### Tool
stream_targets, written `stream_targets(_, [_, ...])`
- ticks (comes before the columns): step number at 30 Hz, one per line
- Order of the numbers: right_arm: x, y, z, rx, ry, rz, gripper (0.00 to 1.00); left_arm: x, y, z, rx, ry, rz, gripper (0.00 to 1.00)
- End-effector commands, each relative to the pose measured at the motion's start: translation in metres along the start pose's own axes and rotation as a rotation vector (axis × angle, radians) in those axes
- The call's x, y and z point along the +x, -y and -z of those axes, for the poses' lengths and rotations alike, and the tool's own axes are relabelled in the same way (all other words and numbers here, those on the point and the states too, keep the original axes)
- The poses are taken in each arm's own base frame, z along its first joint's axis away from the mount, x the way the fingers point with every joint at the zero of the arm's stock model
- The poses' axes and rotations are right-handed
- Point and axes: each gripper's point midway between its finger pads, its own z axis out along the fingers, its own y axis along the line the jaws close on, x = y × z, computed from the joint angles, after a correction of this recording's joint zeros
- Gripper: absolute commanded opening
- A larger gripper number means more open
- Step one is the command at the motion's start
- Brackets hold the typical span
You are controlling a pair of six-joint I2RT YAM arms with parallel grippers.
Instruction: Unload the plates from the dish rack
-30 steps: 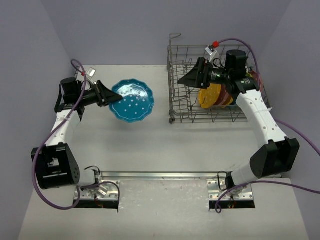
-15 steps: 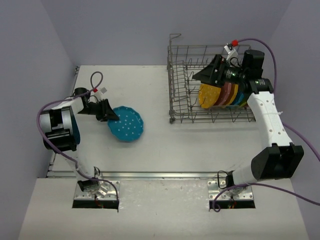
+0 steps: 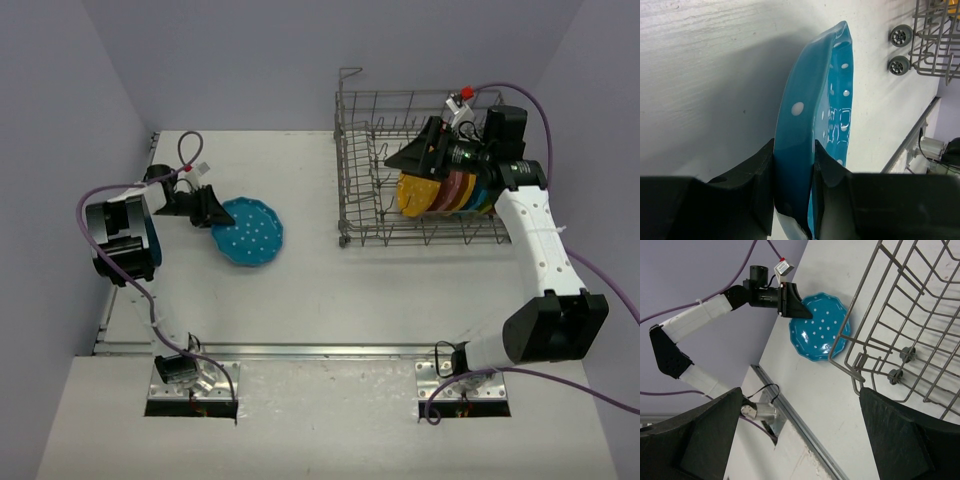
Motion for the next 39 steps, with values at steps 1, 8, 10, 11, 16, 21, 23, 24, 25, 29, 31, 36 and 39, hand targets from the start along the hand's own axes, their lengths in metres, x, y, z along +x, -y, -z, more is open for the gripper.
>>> stream_targets(1, [-0.007, -0.008, 0.003, -0.021, 0.010, 0.043, 0.99, -0.031, -0.039, 0.000, -0.132, 0.087, -0.131, 0.15])
stream_targets(8, [-0.008, -0.009, 0.002, -0.029, 0.005, 0.041, 0.99, -0.039, -0.065, 0.002, -0.237, 0.097, -0.169, 0.38])
stream_targets(10, [-0.009, -0.009, 0.001, -0.030, 0.005, 0.040, 0.99, -0.040, -0.067, 0.006, -0.274, 0.112, -0.191, 0.45])
stream_targets(11, [-0.009, -0.009, 0.001, -0.030, 0.005, 0.039, 0.99, -0.038, -0.068, 0.007, -0.284, 0.114, -0.196, 0.48])
stream_targets(16, [-0.009, -0.011, 0.002, -0.032, 0.005, 0.046, 0.99, -0.037, -0.077, 0.022, -0.400, 0.134, -0.226, 0.54])
stream_targets(21, [-0.022, 0.018, 0.011, 0.179, 0.051, 0.150, 0.99, -0.052, -0.069, 0.061, -0.573, 0.254, -0.325, 0.65])
stream_targets(23, [-0.032, 0.040, 0.022, 0.332, 0.074, 0.211, 0.98, -0.064, -0.056, 0.083, -0.641, 0.328, -0.377, 0.65])
stream_targets(24, [-0.039, 0.058, 0.032, 0.453, 0.082, 0.261, 0.97, -0.076, -0.041, 0.105, -0.710, 0.394, -0.435, 0.65])
stream_targets(25, [-0.041, 0.068, 0.036, 0.513, 0.083, 0.280, 0.96, -0.081, -0.029, 0.114, -0.741, 0.430, -0.465, 0.66])
stream_targets(29, [-0.047, 0.120, 0.059, 0.780, 0.064, 0.360, 0.88, -0.100, 0.050, 0.160, -0.892, 0.602, -0.762, 0.83])
stream_targets(31, [-0.045, 0.137, 0.058, 0.827, 0.041, 0.351, 0.85, -0.100, 0.089, 0.174, -0.895, 0.676, -0.841, 0.88])
stream_targets(36, [-0.039, 0.159, 0.039, 0.820, 0.021, 0.290, 0.73, -0.096, 0.133, 0.197, -0.874, 0.775, -0.895, 0.92])
stream_targets(39, [-0.036, 0.176, 0.027, 0.829, 0.005, 0.253, 0.68, -0.086, 0.129, 0.195, -0.874, 0.756, -0.895, 0.92])
